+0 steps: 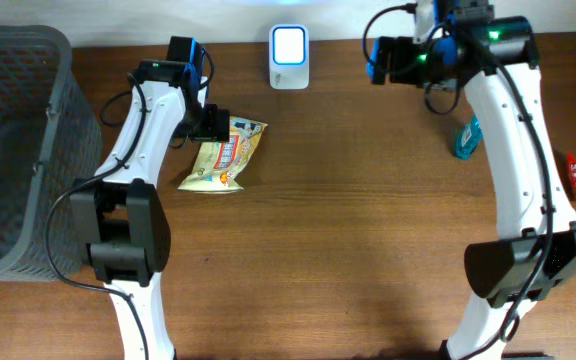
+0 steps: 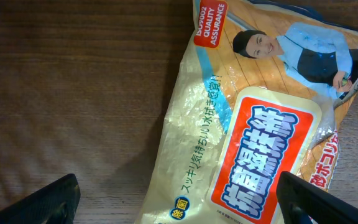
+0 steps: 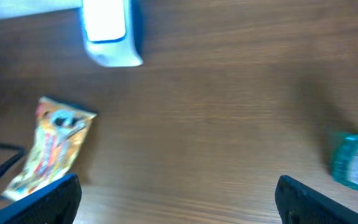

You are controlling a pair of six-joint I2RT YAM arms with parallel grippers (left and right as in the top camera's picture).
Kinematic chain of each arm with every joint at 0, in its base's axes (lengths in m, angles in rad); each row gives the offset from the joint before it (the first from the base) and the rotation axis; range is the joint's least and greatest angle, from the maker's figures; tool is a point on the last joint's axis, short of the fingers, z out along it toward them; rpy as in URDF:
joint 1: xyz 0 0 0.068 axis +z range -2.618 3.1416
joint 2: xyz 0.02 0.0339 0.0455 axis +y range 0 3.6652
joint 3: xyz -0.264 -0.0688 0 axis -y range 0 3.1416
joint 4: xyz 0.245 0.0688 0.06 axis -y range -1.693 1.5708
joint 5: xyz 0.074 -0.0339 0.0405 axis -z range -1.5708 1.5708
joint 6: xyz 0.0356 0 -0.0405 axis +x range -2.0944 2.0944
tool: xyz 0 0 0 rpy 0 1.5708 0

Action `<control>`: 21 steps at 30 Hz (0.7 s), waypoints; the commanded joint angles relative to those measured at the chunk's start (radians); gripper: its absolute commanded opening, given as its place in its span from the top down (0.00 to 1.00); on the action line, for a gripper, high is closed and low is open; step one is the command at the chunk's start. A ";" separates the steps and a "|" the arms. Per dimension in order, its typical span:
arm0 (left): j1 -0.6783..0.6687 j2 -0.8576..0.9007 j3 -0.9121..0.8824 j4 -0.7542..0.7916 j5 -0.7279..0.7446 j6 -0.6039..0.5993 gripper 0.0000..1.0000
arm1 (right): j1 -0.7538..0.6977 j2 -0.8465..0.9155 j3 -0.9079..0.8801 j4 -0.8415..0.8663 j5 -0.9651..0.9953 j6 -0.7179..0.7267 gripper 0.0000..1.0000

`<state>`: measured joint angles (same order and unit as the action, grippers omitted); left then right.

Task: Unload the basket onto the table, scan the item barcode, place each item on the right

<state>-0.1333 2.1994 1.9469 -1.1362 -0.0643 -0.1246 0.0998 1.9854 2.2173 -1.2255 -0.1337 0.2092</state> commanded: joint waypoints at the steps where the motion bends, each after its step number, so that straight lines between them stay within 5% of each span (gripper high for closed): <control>1: -0.003 0.003 0.015 -0.001 -0.008 0.005 0.01 | -0.071 0.007 -0.009 -0.014 0.145 -0.003 0.01; 8: -0.002 0.003 0.015 -0.071 -0.094 0.153 0.01 | -0.140 0.007 -0.009 -0.024 0.143 -0.003 0.01; 14: -0.002 0.003 0.015 -0.049 -0.080 0.151 0.01 | -0.140 0.007 -0.009 -0.024 0.143 -0.003 0.01; 21: -0.003 0.003 0.014 -0.089 0.479 0.152 0.01 | -0.140 0.007 -0.009 -0.024 0.143 -0.003 0.01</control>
<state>-0.1341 2.1994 1.9469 -1.2160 0.0490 0.0086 -0.0441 1.9854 2.2173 -1.2495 -0.0063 0.2062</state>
